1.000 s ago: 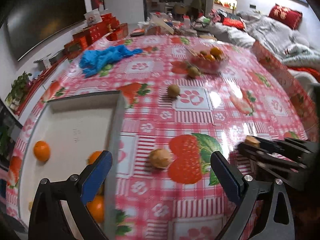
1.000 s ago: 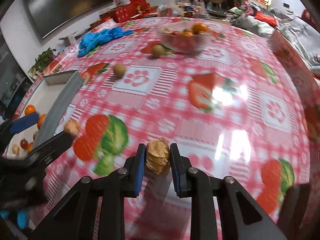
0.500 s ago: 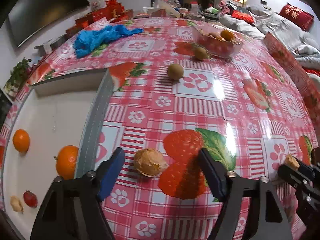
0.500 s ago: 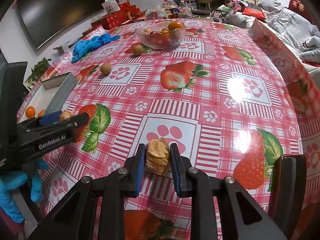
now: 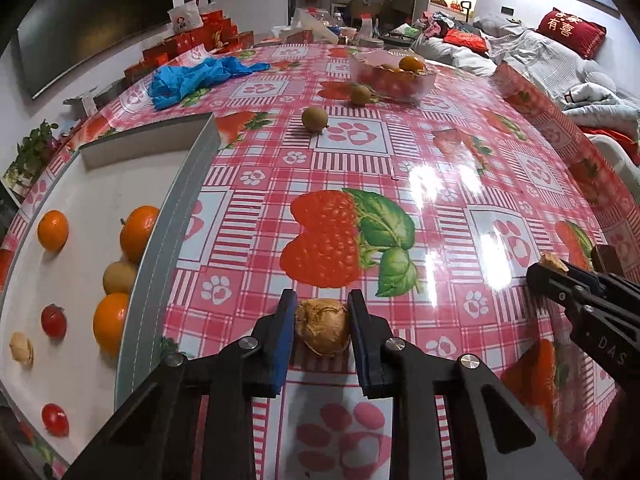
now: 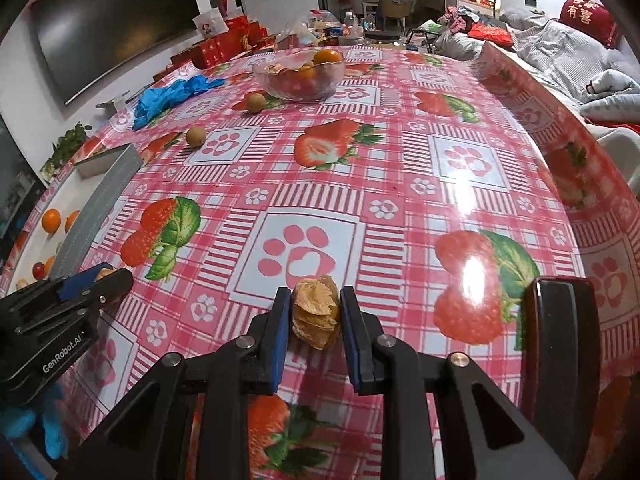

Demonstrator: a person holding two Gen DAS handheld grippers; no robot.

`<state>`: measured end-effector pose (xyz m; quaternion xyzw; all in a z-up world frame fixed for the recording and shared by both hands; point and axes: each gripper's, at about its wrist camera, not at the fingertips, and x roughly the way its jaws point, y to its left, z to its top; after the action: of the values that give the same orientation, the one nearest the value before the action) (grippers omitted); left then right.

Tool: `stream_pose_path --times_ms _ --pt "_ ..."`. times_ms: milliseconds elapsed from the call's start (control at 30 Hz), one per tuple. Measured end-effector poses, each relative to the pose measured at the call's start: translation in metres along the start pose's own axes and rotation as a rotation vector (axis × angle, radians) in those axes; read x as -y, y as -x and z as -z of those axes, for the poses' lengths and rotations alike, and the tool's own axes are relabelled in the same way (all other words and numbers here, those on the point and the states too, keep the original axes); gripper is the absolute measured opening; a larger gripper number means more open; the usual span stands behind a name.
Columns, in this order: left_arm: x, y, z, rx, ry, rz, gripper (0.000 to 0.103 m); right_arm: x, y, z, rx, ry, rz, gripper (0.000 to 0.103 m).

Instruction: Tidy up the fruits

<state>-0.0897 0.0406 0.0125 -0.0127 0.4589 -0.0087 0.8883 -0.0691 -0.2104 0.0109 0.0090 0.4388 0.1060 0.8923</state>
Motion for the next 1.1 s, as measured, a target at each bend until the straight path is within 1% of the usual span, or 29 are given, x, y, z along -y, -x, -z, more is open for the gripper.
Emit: stream_pose_path --times_ms 100,133,167,200,233,267,300,333,367,467,533,667,900,967,1067,1100 --pt "0.002 -0.001 -0.001 0.005 -0.007 -0.001 0.031 0.002 0.002 0.002 0.007 -0.009 0.006 0.027" --pt "0.002 -0.002 -0.001 0.002 -0.008 0.007 0.055 0.003 0.002 0.002 0.009 -0.014 0.005 0.029" --pt "0.002 -0.002 -0.001 -0.004 -0.003 0.002 0.084 0.003 0.003 0.003 0.009 -0.015 0.006 0.03" --pt "0.0 -0.001 0.0 0.006 0.009 -0.011 0.09 0.004 0.003 0.003 0.009 -0.017 0.007 0.038" --pt "-0.002 0.001 0.002 0.031 0.022 -0.014 0.091 0.004 0.003 0.003 0.01 -0.017 0.009 0.05" --pt "-0.002 0.0 0.002 0.028 0.023 -0.002 0.091 0.003 0.003 0.003 0.012 -0.016 0.018 0.056" --pt "-0.002 -0.003 0.003 0.013 0.02 0.006 0.091 0.003 0.004 0.004 0.017 -0.015 0.029 0.065" --pt "-0.001 -0.007 0.003 -0.007 0.013 0.004 0.091 0.003 0.004 0.004 0.019 -0.015 0.033 0.066" --pt "0.001 -0.007 0.004 0.004 0.0 -0.012 0.093 0.003 0.004 0.004 0.017 -0.014 0.036 0.066" --pt "0.004 -0.008 0.004 0.002 -0.009 -0.006 0.095 0.0 -0.001 0.002 0.003 -0.005 0.052 0.069" --pt "0.005 -0.011 0.004 -0.013 -0.013 -0.002 0.103 -0.003 -0.003 0.001 0.0 0.006 0.063 0.075" --pt "0.006 -0.011 0.005 -0.005 -0.013 -0.003 0.103 -0.012 -0.008 0.002 -0.006 0.046 0.101 0.081" --pt "0.006 -0.011 0.005 -0.005 -0.013 -0.003 0.103 -0.01 -0.011 0.001 -0.007 0.033 0.114 0.089" --pt "0.006 -0.011 0.005 -0.005 -0.013 -0.003 0.103 -0.011 -0.012 0.001 -0.008 0.036 0.117 0.092" --pt "0.006 -0.012 0.006 -0.005 -0.01 0.001 0.103 -0.007 -0.014 0.001 -0.011 0.009 0.13 0.1" --pt "0.006 -0.012 0.006 -0.005 -0.01 0.001 0.103 -0.006 -0.015 0.001 -0.012 0.004 0.133 0.101"
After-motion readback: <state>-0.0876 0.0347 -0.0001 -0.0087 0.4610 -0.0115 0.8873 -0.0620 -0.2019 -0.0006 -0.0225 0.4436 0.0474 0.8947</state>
